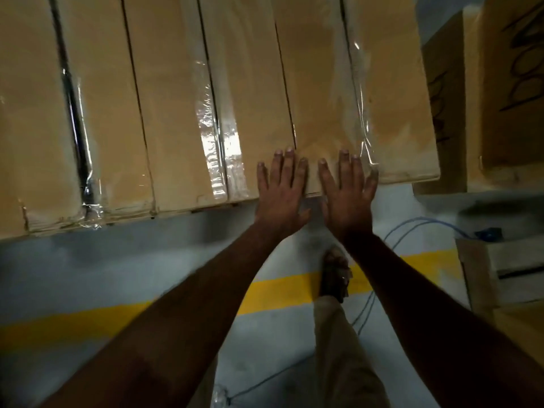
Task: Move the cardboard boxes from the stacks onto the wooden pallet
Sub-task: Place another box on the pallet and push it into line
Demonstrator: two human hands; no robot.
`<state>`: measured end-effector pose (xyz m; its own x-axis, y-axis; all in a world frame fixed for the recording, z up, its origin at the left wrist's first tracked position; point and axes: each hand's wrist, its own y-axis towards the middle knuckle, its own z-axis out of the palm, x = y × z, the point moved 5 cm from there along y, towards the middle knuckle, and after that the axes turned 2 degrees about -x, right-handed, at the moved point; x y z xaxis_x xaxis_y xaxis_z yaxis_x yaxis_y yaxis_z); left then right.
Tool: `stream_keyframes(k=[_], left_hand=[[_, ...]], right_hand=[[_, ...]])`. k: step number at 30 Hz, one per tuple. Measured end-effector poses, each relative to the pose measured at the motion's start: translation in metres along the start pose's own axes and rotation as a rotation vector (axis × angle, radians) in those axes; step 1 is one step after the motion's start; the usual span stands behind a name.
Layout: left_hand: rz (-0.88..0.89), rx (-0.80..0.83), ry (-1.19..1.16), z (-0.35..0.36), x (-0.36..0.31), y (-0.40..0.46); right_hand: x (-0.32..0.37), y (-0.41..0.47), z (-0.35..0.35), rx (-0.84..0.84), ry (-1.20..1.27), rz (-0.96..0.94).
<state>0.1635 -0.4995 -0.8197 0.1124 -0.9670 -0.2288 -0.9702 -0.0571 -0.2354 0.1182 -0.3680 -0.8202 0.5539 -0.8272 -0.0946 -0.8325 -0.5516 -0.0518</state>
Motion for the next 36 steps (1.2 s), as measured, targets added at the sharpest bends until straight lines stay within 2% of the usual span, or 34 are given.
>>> stream_keyframes(k=[5, 10, 18, 29, 36], left_hand=[[-0.151, 0.020, 0.061, 0.019, -0.026, 0.030], [-0.218, 0.000, 0.180, 0.028, -0.026, 0.032], [-0.206, -0.043, 0.271, 0.036, -0.025, 0.034], [-0.178, -0.069, 0.320, 0.040, -0.027, 0.036], [-0.181, 0.003, 0.227, 0.037, -0.030, 0.033]], right_hand=[[-0.048, 0.008, 0.023, 0.058, 0.024, -0.120], [-0.062, 0.021, 0.036, 0.034, 0.054, -0.239], [-0.058, 0.023, 0.043, -0.024, 0.034, -0.220], [-0.057, 0.024, 0.046, -0.017, 0.040, -0.211], [-0.051, 0.025, 0.040, 0.154, 0.090, -0.179]])
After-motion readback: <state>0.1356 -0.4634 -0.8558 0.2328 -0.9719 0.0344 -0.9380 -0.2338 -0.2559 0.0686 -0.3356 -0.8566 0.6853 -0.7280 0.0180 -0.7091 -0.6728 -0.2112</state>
